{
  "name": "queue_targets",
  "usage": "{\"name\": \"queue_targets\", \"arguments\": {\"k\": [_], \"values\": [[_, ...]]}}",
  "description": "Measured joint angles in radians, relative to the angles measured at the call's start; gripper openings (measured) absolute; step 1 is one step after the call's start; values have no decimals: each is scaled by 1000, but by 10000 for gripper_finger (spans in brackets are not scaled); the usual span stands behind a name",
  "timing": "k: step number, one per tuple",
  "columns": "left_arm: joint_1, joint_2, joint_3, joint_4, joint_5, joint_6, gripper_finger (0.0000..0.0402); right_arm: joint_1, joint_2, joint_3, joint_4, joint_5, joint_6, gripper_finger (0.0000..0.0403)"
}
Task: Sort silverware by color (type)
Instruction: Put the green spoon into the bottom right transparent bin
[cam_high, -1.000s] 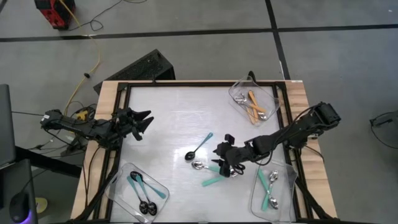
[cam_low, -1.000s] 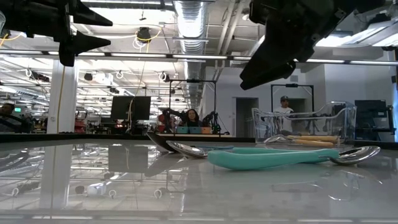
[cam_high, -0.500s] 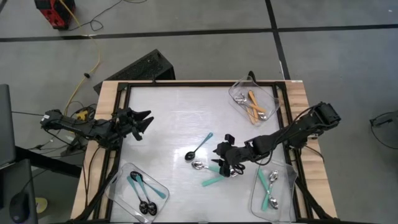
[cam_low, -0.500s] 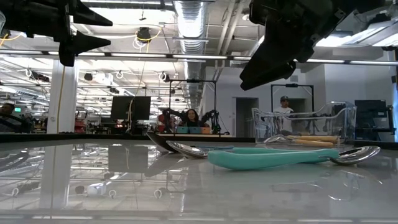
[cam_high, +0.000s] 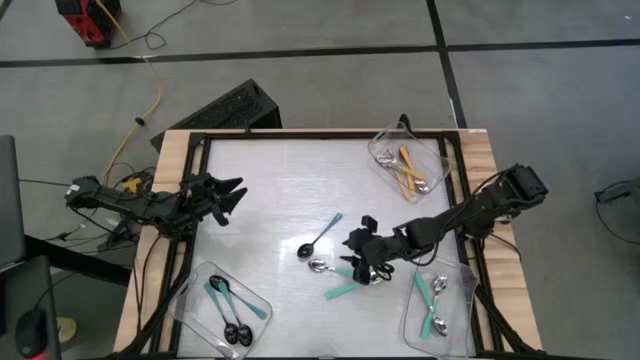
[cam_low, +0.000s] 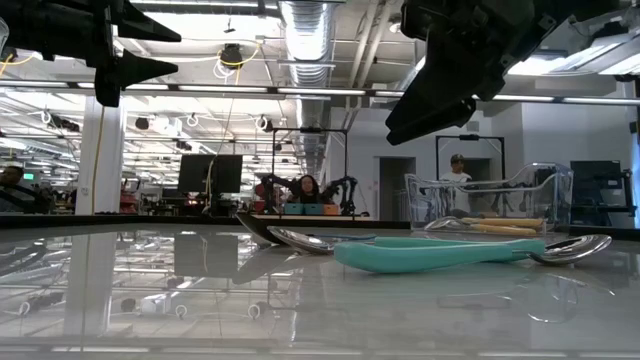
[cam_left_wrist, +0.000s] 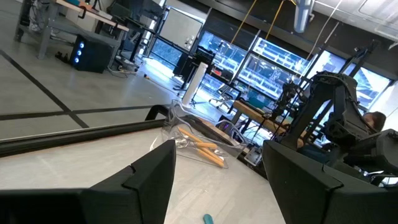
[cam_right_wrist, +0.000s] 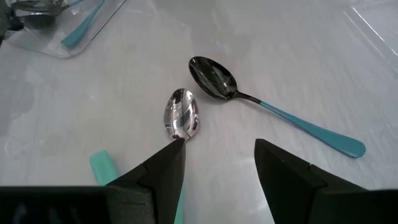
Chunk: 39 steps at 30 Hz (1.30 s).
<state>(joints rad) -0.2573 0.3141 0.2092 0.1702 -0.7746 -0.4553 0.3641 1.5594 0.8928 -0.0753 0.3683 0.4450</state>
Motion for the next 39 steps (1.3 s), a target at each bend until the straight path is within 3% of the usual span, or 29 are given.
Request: {"name": "queue_targets", "arguments": {"k": [16, 23, 30, 39], "values": [[0, 4, 0, 1, 48, 24, 226, -8, 81, 10, 131, -2, -61, 217], [0, 20, 0, 1, 56, 24, 226, -21, 44, 46, 66, 1, -108, 217], [0, 27, 0, 2, 71, 25, 226, -4, 47, 49, -58, 0, 4, 217], [0, 26, 0, 23, 116, 70, 226, 37, 50, 49, -67, 0, 26, 217]]}}
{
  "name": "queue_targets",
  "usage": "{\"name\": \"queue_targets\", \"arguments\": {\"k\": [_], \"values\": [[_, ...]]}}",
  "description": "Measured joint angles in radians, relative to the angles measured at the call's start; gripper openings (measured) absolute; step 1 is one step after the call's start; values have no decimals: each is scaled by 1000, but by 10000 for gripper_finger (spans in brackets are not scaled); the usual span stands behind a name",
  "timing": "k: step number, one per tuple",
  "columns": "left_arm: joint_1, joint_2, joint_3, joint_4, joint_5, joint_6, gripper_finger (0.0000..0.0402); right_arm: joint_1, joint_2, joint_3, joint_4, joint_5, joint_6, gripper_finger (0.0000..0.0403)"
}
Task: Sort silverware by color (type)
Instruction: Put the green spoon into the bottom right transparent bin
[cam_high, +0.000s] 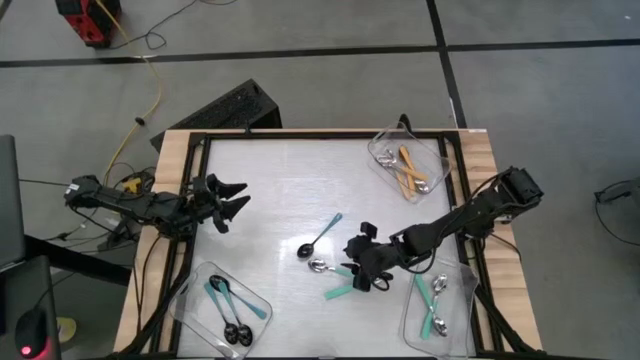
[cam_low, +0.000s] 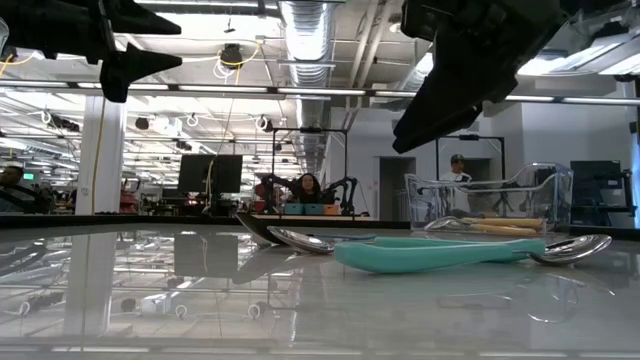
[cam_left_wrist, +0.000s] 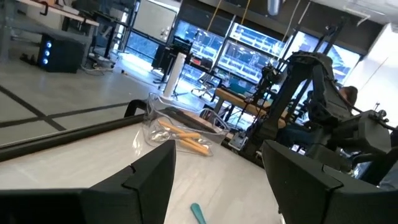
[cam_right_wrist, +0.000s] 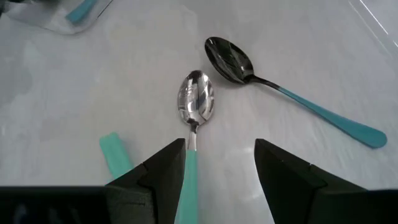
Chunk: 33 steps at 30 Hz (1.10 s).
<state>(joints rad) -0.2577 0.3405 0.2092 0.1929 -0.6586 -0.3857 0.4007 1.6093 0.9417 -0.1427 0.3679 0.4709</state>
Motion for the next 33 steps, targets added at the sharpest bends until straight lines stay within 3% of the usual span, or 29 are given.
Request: {"name": "queue_targets", "arguments": {"k": [11, 22, 33], "values": [[-11, 0, 0, 46, 103, 105, 226, 26, 0, 0, 40, 14, 3, 217], [-116, 0, 0, 45, 94, 114, 226, 26, 0, 0, 41, 28, 30, 217], [-183, 0, 0, 28, 7, 116, 226, 40, 0, 0, 39, 24, 42, 217]]}}
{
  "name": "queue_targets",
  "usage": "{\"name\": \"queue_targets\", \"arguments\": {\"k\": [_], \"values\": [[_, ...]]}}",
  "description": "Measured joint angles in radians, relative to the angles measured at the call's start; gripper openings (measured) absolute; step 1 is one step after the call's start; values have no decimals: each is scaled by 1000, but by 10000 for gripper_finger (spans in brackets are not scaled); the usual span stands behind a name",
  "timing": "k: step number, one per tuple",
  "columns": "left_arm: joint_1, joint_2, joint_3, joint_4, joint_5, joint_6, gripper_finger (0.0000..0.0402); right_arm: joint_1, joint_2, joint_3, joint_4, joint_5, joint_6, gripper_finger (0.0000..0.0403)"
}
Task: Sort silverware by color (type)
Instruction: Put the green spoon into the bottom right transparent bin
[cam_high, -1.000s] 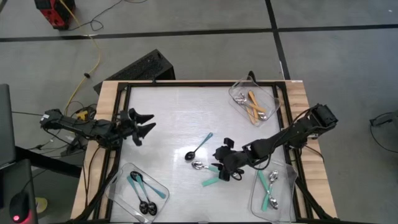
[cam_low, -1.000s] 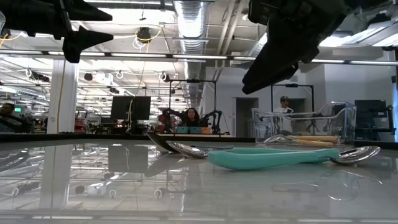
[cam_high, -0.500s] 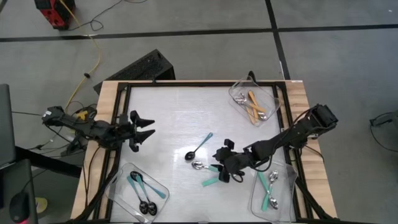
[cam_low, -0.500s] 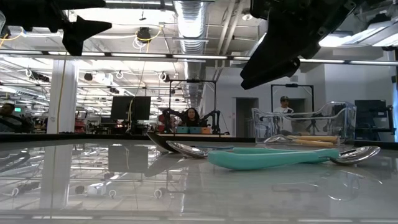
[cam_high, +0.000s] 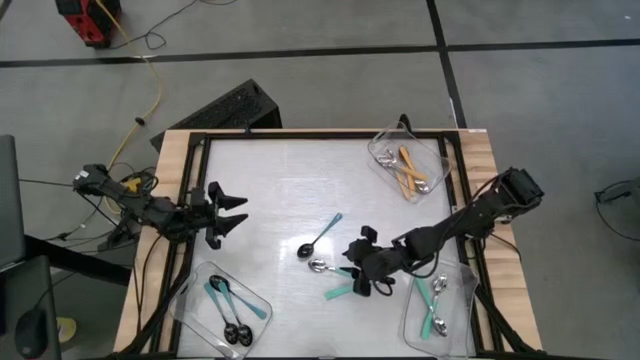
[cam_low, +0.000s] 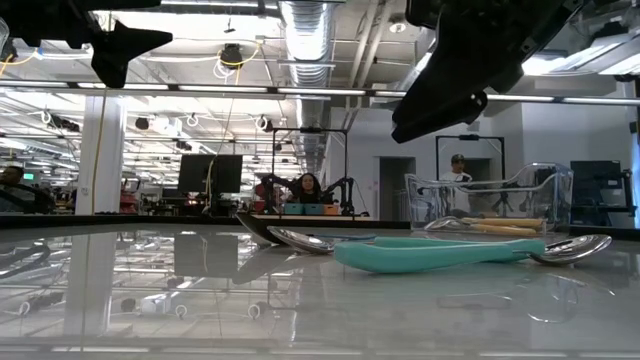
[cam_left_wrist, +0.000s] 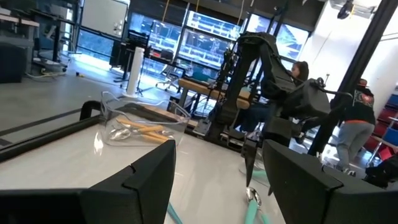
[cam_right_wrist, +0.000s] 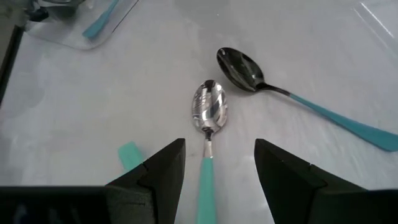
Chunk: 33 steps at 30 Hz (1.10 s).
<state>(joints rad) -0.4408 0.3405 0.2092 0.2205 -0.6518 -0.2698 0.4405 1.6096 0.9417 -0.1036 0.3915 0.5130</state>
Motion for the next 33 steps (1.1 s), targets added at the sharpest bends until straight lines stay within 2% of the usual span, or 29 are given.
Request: {"name": "queue_targets", "arguments": {"k": [6, 14, 20, 27, 33], "values": [[0, 0, 0, -2, 0, 0, 226, 30, 0, 0, 0, 24, 3, 223], [0, 0, 0, -4, 43, 1, 226, 47, 0, 0, -8, 34, 12, 270], [0, 0, 0, -4, 34, 4, 226, 17, 0, 3, -13, 63, -69, 276], [0, 0, 0, -4, 31, 0, 226, -40, -9, 150, -171, 59, -224, 276], [0, 0, 0, -4, 26, -2, 226, -67, -7, 208, -310, 52, -195, 276]]}}
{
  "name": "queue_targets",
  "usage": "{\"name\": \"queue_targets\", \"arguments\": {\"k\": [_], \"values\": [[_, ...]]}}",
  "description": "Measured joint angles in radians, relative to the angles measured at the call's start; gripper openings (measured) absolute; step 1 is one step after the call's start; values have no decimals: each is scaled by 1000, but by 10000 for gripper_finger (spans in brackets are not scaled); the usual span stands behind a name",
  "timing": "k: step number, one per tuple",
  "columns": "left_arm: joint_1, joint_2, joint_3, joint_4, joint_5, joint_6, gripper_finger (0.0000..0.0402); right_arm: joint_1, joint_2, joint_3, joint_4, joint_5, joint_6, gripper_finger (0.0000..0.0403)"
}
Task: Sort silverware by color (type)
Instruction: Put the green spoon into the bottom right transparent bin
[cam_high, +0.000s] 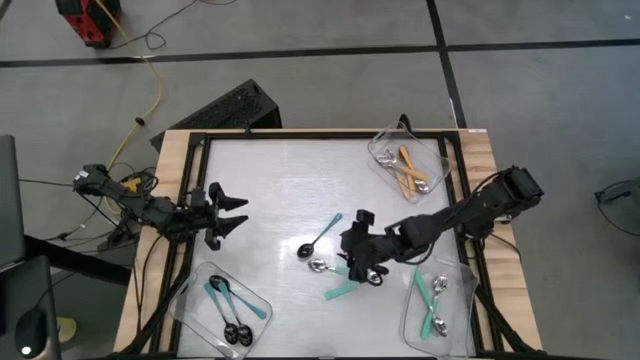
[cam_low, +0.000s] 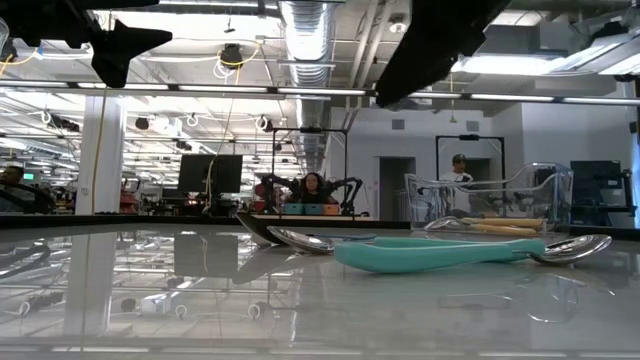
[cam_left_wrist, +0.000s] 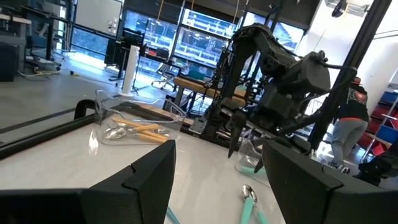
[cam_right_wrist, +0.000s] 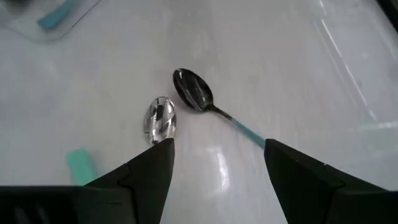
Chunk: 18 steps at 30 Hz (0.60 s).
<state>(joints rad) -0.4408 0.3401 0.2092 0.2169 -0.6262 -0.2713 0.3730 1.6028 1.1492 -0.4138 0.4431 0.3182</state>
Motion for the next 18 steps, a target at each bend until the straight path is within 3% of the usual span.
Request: {"name": "queue_targets", "arguments": {"k": [18], "values": [[0, 0, 0, -2, -12, -20, 226, 84, 225, 1, 36, 1, 169, 276]]}}
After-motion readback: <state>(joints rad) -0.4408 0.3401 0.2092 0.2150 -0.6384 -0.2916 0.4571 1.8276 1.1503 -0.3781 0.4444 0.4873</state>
